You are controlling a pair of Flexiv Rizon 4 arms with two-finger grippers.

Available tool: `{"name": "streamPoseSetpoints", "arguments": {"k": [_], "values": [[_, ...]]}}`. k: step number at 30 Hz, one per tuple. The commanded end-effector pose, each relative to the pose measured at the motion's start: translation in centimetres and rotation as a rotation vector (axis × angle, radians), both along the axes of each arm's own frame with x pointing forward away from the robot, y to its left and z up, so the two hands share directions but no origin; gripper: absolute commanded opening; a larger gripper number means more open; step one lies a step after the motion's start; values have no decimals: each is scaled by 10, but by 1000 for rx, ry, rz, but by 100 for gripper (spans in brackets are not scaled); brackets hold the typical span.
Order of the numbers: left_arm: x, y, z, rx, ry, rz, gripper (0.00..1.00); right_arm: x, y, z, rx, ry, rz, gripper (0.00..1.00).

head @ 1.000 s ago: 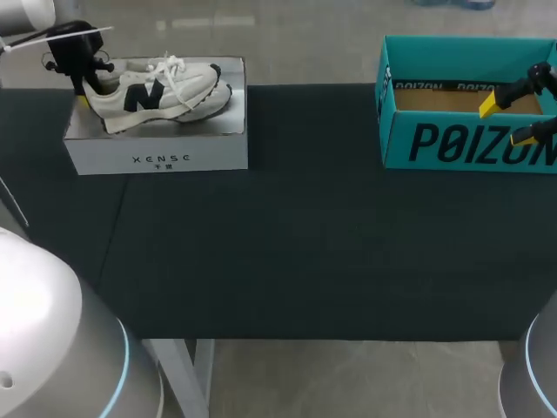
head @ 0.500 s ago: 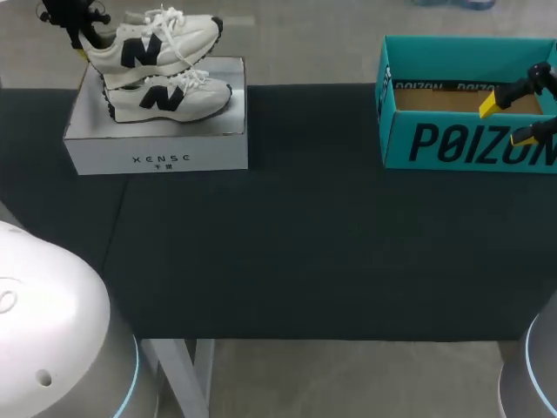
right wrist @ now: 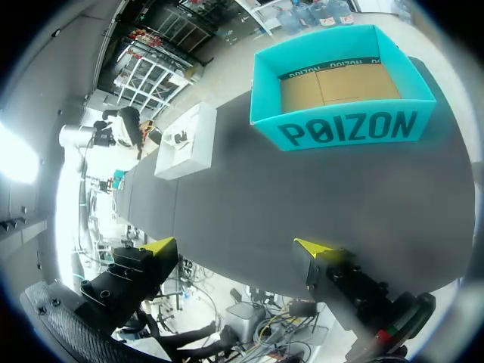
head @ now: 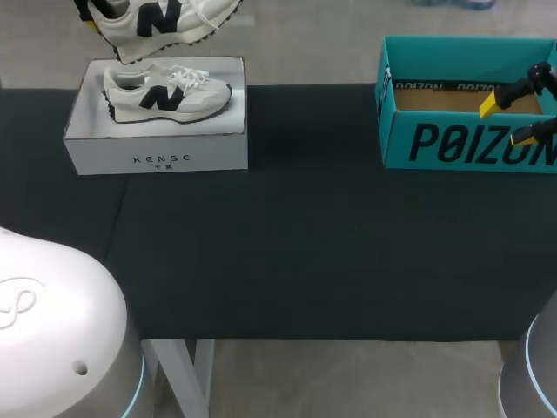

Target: Take the shoe out of the shoebox, open the shoe tongue, remove and reinsert the insole, then place the shoe into the shoebox

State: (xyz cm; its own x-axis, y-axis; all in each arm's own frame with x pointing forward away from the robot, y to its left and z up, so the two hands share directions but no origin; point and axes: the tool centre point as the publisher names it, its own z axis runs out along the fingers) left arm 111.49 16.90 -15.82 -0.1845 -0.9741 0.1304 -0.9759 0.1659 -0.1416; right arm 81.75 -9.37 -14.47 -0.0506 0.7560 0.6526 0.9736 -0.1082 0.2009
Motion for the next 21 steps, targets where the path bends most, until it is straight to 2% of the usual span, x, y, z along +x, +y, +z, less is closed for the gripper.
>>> {"name": "streamPoseSetpoints", "arguments": {"k": [1,9,11,14,17,21], "values": [[-15,2,0,-20,-116,16,0,-1,0,0,-3,1,-3,100],[-15,2,0,-20,-116,16,0,-1,0,0,-3,1,-3,100],[-34,-15,0,13,-118,5,0,-1,0,0,-3,1,-3,100],[-63,-41,-7,-3,-69,-20,0,-1,0,0,-3,1,-3,100],[-86,-62,-21,-6,-26,-42,0,-1,0,0,-3,1,-3,100],[-114,-87,-32,44,-18,-50,0,-1,0,0,-3,1,-3,100]]}}
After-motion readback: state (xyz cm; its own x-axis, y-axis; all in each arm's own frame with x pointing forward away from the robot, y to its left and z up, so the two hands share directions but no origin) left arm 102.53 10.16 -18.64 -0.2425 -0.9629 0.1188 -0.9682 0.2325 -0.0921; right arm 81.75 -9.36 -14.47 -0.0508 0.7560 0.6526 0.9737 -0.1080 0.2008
